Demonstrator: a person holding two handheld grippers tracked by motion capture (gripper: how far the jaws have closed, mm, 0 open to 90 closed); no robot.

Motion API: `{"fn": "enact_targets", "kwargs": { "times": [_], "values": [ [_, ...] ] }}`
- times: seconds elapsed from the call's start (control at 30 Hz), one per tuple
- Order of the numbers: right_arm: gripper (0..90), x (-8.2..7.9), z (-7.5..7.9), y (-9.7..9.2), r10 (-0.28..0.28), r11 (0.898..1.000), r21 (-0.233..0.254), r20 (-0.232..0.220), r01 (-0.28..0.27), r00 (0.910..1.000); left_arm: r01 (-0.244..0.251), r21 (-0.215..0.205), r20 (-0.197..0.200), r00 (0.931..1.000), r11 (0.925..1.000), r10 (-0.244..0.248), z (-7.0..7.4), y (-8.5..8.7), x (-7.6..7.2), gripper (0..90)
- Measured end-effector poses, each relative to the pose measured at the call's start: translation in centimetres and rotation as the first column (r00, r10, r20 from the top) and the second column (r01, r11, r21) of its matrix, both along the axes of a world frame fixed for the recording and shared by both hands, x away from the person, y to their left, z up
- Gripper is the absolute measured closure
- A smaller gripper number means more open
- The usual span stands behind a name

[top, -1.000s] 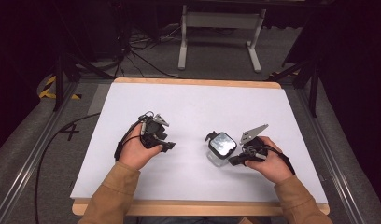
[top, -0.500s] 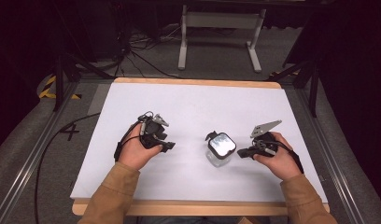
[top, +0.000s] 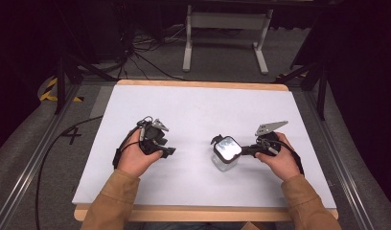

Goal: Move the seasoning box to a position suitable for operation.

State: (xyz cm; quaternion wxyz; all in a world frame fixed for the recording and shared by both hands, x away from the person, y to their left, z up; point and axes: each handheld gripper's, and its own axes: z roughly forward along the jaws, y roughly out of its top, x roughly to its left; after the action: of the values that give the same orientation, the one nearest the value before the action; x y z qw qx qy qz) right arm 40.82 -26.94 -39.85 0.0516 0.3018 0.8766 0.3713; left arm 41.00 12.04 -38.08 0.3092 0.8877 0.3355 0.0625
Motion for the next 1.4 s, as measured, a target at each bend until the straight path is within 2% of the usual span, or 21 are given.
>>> {"fn": "enact_targets", "kwargs": {
  "times": [0.1, 0.17, 0.33, 0.53, 0.7, 0.83, 0.93, 1.2, 1.27, 1.33, 1.4],
  "values": [
    [90.0, -0.2, 0.1, 0.1, 0.010, 1.000, -0.005, -0.009, -0.010, 0.9999, 0.008, 0.004, -0.010, 0.9999, 1.0000, -0.007, 0.0, -0.1, 0.1, 50.2],
    [90.0, -0.4, 0.1, 0.2, 0.023, 1.000, -0.010, -0.017, -0.023, 0.9996, 0.003, -0.003, -0.001, 1.0000, 1.0000, -0.003, -0.1, -0.2, 0.1, 50.2],
    [90.0, -1.3, 0.0, 1.3, 0.064, 0.997, -0.046, -0.036, -0.066, 0.9973, 0.015, -0.006, 0.001, 0.9999, 0.9999, -0.015, 0.0, -0.6, 0.2, 50.1],
    [90.0, -2.0, 0.3, 2.0, 0.098, 0.994, -0.045, -0.051, -0.100, 0.9939, 0.027, -0.001, -0.002, 0.9996, 0.9996, -0.027, 0.1, -0.9, 0.4, 50.1],
    [90.0, -2.2, 0.2, 2.1, 0.090, 0.993, -0.074, -0.066, -0.095, 0.9938, 0.036, 0.000, -0.001, 0.9993, 0.9993, -0.036, 0.2, -1.1, 0.5, 50.1],
    [90.0, -2.3, -0.3, 1.9, 0.083, 0.988, -0.119, -0.099, -0.095, 0.9916, 0.036, 0.000, 0.002, 0.9993, 0.9993, -0.036, 0.1, -1.3, 0.6, 50.1],
    [90.0, -2.3, -0.4, 2.0, 0.088, 0.988, -0.120, -0.108, -0.101, 0.9903, 0.039, -0.002, 0.002, 0.9992, 0.9992, -0.039, 0.2, -1.3, 0.6, 50.1],
    [90.0, -2.3, -0.2, 1.8, 0.080, 0.989, -0.114, -0.089, -0.090, 0.9929, 0.049, 0.001, -0.005, 0.9988, 0.9988, -0.049, 0.2, -1.4, 0.7, 50.1],
    [90.0, -2.3, 0.1, 1.5, 0.054, 0.990, -0.127, -0.066, -0.062, 0.9963, 0.040, -0.006, 0.002, 0.9992, 0.9992, -0.040, 0.2, -1.3, 0.6, 50.2],
    [90.0, -2.3, 0.4, 1.2, 0.043, 0.992, -0.119, -0.051, -0.049, 0.9978, 0.041, -0.005, -0.006, 0.9992, 0.9992, -0.041, 0.4, -1.3, 0.5, 50.4],
    [90.0, -2.2, 0.6, 1.0, 0.037, 0.993, -0.114, -0.041, -0.042, 0.9985, 0.038, -0.014, 0.005, 0.9993, 0.9992, -0.038, 0.2, -1.4, 0.5, 50.5]
  ]
}}
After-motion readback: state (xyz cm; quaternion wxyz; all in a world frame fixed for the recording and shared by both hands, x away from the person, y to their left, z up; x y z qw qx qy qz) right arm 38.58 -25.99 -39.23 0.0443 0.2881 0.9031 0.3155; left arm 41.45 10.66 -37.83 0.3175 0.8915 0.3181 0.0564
